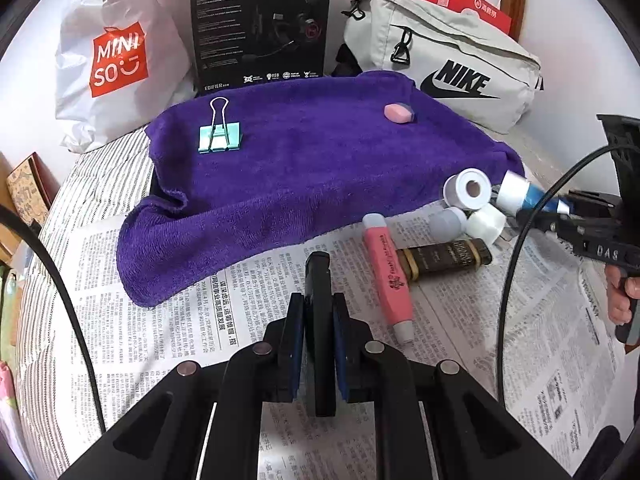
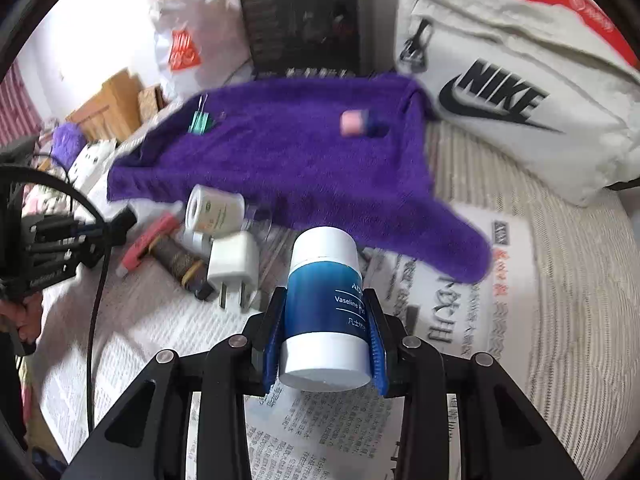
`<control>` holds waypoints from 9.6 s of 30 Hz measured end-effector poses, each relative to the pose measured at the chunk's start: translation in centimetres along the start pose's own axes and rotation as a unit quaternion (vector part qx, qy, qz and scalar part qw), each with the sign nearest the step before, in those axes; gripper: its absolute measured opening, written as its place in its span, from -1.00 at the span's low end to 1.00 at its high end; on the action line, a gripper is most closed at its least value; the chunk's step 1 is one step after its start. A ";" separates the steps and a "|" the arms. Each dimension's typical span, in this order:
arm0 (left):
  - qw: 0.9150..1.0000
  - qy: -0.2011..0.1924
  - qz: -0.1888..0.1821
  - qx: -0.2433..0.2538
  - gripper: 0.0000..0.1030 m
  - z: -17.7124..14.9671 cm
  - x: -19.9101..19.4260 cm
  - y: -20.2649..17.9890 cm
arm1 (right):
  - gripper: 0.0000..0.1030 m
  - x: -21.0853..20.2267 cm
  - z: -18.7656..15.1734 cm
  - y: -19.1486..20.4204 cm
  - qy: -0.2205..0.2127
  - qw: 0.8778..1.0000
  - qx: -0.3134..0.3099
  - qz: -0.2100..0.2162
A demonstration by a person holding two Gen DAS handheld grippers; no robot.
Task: Organize rigid objects
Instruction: 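Carry the Vaseline bottle onto the towel with the right tool while the left holds the black tube, then set the Vaseline bottle upright on the towel and open the right tool, then lower the black tube onto the towel beside the clip and open the left tool, then grasp the pink highlighter on the newspaper with the left tool, then lift the pink highlighter with the left tool while the right approaches the white charger plug, then close the right tool on the white charger plug, then lift the charger plug with the right tool while the left holds the highlighter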
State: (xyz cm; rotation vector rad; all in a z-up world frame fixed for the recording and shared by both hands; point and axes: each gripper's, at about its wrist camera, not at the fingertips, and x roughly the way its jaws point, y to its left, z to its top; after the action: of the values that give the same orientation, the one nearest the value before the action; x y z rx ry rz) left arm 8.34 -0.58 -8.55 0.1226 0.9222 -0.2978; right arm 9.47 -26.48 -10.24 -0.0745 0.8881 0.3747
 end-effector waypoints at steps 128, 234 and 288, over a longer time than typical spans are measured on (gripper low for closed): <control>0.999 0.049 -0.019 0.004 -0.29 4.6 0.2 -2.0 | 0.04 -2.6 3.2 0.1 0.002 1.000 0.017 -0.001; 0.999 -0.020 0.038 0.027 -0.67 -0.5 0.6 -1.6 | -0.46 2.7 -0.3 5.3 -0.005 0.998 -0.060 -0.007; 0.999 -0.029 0.025 0.006 -0.68 0.2 -2.0 -0.1 | -0.47 -1.1 0.0 3.3 -0.020 0.999 -0.031 -0.001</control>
State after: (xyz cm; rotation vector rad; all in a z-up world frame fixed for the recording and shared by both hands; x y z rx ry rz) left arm 7.29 -0.35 -6.80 0.1471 0.8577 -0.2594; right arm 7.67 -23.77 -9.10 -0.1247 0.8372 0.4010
